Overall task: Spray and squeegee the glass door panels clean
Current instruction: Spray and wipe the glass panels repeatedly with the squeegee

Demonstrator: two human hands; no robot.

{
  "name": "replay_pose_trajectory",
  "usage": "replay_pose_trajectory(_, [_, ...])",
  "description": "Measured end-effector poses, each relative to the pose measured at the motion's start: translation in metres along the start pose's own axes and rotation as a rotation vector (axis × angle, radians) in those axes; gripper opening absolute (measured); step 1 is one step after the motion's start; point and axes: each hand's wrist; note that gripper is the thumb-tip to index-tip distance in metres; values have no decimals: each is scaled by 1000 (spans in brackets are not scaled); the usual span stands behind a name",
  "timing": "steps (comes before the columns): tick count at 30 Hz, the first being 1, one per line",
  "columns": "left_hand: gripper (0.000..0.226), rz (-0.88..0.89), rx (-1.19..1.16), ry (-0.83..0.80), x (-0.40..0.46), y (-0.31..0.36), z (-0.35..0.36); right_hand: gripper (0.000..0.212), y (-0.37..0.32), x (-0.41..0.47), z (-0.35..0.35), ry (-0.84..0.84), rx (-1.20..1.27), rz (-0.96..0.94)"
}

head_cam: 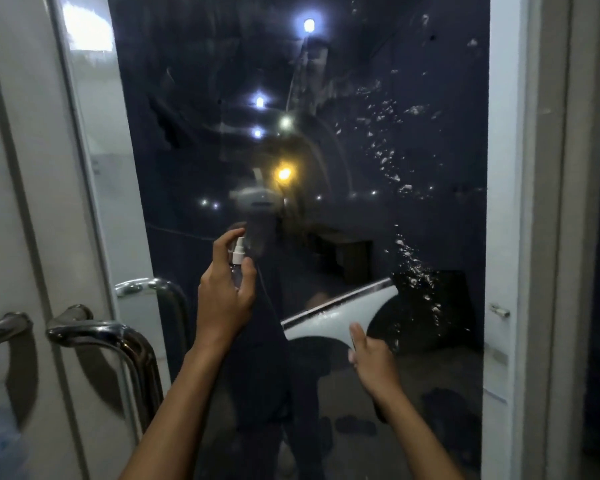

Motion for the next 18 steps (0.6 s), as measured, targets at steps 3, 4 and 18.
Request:
replay_pose_trajectory(3, [37, -25, -1, -35, -19, 1, 16, 61, -7, 8, 3, 17, 13, -37])
replay_pose_trajectory(4, [37, -40, -1, -50, -26, 1, 20, 62, 0, 10, 5, 8, 16, -24])
replay_pose_trajectory(18, [39, -144, 15, -135, -104, 14, 59, 62, 51, 3, -1, 54, -63, 7])
Point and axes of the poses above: each hand's wrist, its own x-axis towards the middle knuckle, its own z-axis out of the palm, y = z × x, and after that the axes turned 13 degrees about z, right-handed
